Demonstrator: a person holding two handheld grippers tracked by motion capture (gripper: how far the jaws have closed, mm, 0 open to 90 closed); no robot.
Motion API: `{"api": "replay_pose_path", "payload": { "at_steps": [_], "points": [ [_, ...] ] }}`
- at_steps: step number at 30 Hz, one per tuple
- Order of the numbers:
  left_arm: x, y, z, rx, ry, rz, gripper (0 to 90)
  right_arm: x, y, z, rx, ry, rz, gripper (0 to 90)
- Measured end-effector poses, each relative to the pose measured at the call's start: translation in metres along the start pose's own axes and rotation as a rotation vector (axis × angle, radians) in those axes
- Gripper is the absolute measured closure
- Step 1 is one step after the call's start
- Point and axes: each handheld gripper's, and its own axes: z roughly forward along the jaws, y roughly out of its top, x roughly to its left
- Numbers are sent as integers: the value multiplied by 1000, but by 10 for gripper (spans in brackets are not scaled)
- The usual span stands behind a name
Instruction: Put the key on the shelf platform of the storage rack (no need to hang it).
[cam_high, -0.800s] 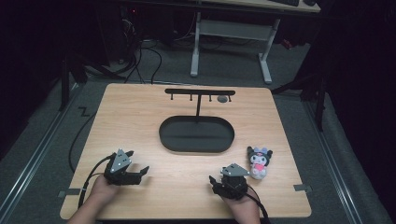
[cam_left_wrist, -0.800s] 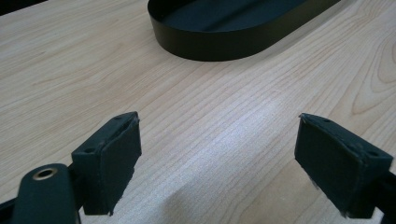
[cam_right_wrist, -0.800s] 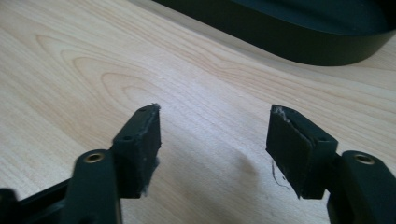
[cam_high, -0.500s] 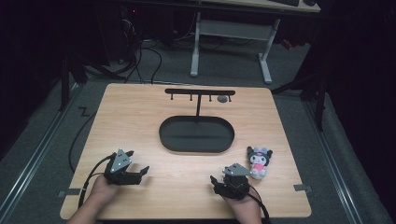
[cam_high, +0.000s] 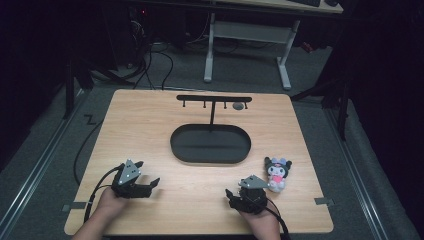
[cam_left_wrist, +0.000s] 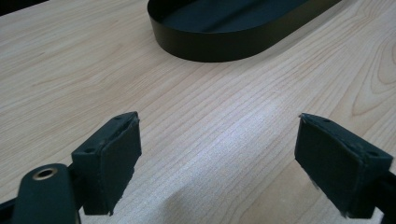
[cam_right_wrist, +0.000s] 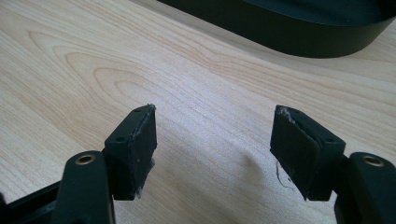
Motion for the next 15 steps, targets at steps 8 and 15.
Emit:
{"api": "replay_pose_path", "payload": {
  "at_steps": [8,15],
  "points": [
    [0,0,0,0,1,1,154,0,0,0,5,1,5,311],
    [0,0,0,-1,1,0,154,-3,0,-1,4,-6,18,306]
  ]
}}
